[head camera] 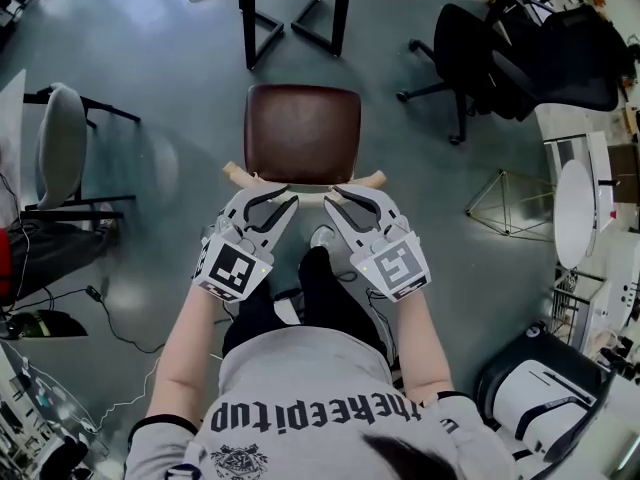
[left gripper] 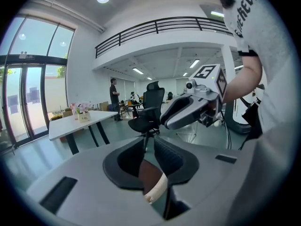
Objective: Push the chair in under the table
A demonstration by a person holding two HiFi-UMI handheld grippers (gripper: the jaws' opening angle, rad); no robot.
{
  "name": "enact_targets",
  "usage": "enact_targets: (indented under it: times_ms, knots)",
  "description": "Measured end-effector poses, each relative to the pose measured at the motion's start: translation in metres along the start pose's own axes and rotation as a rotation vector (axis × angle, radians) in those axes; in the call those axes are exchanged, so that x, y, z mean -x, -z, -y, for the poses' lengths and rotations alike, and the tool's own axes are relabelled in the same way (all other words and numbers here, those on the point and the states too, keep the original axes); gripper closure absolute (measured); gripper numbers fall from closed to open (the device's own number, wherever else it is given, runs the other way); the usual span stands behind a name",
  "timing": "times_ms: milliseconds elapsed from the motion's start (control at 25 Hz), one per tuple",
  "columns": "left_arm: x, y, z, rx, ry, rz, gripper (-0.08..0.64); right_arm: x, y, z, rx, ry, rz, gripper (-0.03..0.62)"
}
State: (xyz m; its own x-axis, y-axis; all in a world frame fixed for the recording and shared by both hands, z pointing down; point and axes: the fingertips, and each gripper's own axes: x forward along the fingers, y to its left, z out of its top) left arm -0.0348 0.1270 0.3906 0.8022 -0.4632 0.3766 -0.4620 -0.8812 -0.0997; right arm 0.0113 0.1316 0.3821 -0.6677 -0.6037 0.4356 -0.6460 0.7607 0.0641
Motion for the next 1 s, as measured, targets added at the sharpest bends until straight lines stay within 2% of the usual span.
enact_targets:
  times_ms: [360, 600, 1000]
  knots:
    - [-0.021, 0.049, 0.009, -0.061, 0.037, -0.18, 0.432, -0.014, 0.05, 0.001, 0.053, -0.111, -0.138, 0.459]
    - [-0.029, 0.084, 0.012, -0.086, 0.058, -0.281, 0.394, -0.024, 0.083, -0.007, 0.101, -0.182, -0.232, 0.439]
    - [-0.045, 0.132, 0.022, -0.182, 0.127, -0.434, 0.348, -0.038, 0.134, -0.012, 0.178, -0.272, -0.363, 0.403]
